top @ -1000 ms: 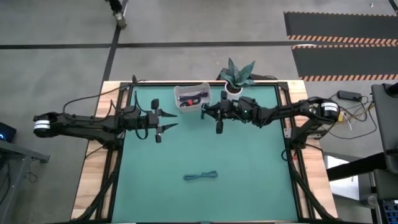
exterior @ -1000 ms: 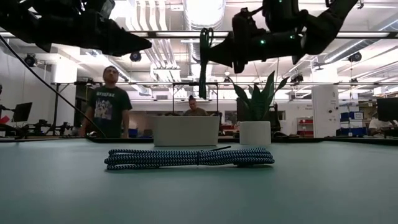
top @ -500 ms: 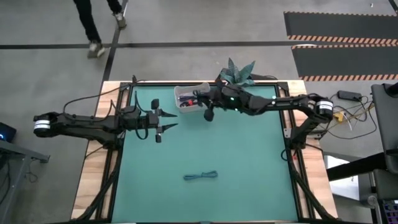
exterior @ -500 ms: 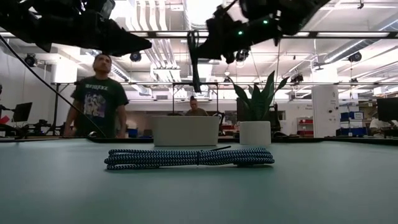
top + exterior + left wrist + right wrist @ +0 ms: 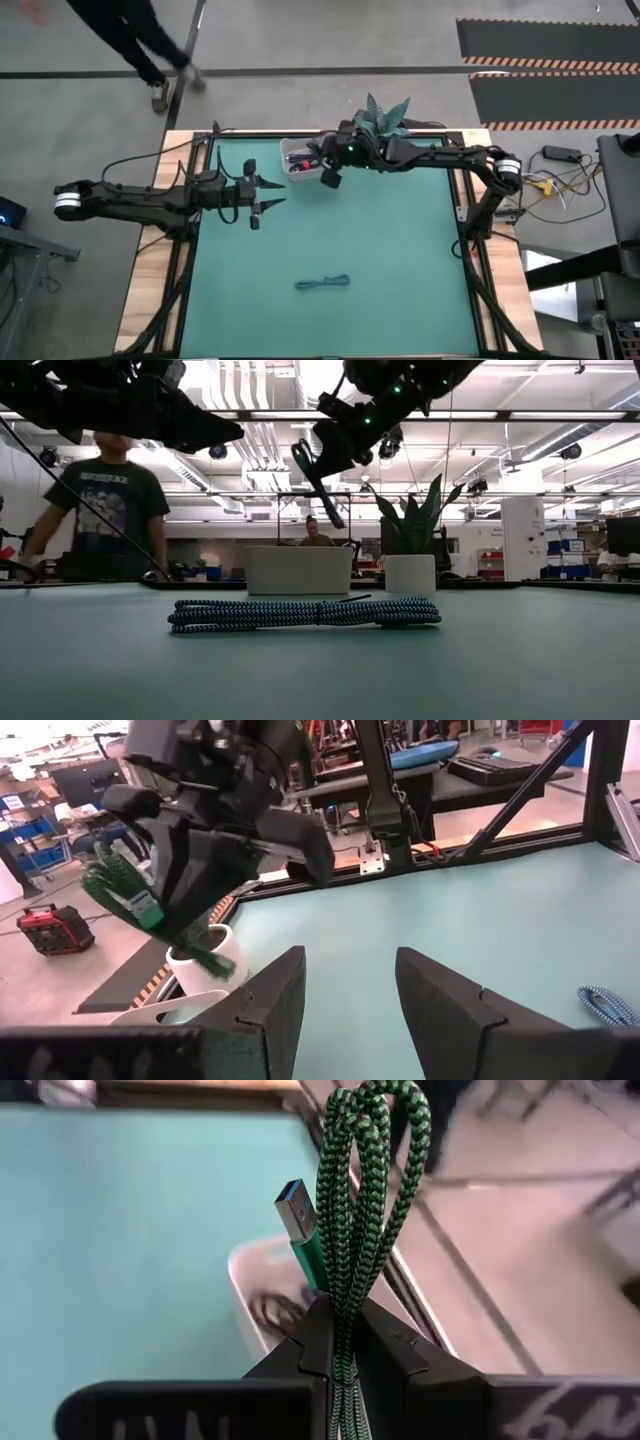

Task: Pick and place USB-C Cables
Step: Put the green charger cable into the white bin

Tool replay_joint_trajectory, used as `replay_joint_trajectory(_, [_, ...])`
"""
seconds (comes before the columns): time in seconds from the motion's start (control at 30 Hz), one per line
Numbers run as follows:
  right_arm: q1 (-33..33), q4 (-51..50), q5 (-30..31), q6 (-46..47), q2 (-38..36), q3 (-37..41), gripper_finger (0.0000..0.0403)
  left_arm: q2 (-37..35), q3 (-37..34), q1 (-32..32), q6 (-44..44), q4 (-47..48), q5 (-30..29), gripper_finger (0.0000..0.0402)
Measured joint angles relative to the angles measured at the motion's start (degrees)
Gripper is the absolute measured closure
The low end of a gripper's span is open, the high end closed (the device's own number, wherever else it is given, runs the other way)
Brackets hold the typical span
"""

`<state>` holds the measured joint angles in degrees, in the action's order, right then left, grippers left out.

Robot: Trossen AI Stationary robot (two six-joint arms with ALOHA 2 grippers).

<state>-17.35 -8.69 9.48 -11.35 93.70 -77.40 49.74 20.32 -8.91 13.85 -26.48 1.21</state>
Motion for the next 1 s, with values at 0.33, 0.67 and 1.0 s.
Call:
replay_joint_trajectory(0.33, [-0.15,-37.1,-3.08,6.77,0.58,-12.12,0.0383,-0.04,0.0,0.0,-0.06,-0.02,0.0,0.0259])
replay_joint_trajectory(0.67, [-0.19,-44.94,-3.89,12.24,0.63,-10.65,0.0383,0.0,-0.02,0.0,-0.18,-0.02,0.0,0.0259])
replay_joint_trajectory(1.0, [-0.26,-44.61,-3.34,13.08,0.61,-10.94,0.0383,0.0,-0.04,-0.01,-0.16,-0.02,0.0,0.0259])
